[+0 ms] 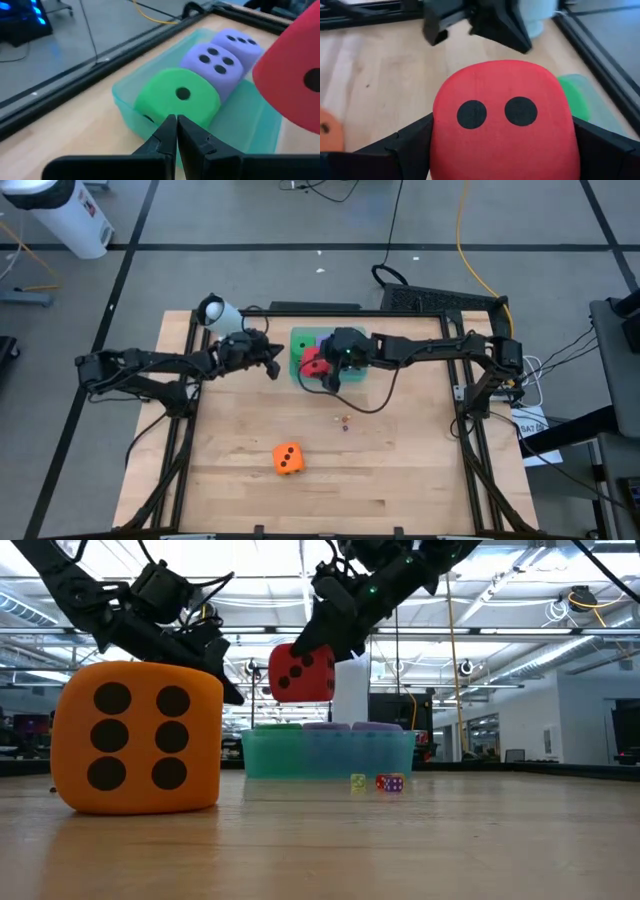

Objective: Pick & Place Dice
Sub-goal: Put the large red dice into the blue bin

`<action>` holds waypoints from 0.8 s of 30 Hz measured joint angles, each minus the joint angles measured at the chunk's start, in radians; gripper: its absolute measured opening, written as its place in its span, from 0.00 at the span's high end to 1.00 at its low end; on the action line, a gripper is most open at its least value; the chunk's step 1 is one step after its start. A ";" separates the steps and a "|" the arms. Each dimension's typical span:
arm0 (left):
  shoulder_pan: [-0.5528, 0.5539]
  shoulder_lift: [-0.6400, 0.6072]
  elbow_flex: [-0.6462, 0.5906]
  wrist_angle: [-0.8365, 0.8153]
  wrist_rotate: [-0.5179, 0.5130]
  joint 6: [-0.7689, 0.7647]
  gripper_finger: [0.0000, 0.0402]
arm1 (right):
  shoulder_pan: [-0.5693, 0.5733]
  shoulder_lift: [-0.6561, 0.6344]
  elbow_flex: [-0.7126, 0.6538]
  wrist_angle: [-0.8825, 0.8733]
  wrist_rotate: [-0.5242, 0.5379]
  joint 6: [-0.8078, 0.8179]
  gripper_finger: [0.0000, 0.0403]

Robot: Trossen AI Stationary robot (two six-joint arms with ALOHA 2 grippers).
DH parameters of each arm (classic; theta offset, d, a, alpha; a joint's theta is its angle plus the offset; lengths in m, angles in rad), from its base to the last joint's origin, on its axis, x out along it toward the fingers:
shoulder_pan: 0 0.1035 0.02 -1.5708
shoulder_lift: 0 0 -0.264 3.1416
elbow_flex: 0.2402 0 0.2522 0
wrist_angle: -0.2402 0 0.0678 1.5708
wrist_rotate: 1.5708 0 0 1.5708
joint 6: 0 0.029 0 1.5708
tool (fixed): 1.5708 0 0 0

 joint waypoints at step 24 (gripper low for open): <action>-0.076 0.048 0.001 -0.059 0.269 0.160 0.95 | -0.057 0.000 -0.139 0.118 -0.169 -0.040 0.11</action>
